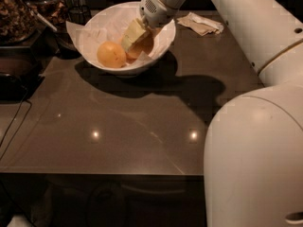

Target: Pick orange from white bowl

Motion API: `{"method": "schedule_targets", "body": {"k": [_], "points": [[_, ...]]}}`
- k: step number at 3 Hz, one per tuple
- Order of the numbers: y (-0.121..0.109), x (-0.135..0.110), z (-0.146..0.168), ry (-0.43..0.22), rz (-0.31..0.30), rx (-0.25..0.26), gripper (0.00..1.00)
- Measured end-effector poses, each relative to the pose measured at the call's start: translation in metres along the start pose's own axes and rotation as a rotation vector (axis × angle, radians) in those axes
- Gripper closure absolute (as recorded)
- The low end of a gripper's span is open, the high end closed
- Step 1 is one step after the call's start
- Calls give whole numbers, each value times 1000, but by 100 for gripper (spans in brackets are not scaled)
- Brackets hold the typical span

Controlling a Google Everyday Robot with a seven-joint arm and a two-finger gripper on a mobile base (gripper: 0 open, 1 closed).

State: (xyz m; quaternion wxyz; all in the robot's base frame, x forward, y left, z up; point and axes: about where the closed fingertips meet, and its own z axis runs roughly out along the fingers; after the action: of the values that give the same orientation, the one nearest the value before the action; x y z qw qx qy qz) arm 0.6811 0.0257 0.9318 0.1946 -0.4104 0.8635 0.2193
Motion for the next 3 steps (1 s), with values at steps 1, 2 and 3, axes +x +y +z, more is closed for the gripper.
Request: {"method": "schedule_targets", "body": {"k": [1,2,3], "points": [[0,0,0,-1,0,-1,100],[21,1,-17,-44,-35,-28,100],[79,19,-66,-146,-87,-74,100]]}}
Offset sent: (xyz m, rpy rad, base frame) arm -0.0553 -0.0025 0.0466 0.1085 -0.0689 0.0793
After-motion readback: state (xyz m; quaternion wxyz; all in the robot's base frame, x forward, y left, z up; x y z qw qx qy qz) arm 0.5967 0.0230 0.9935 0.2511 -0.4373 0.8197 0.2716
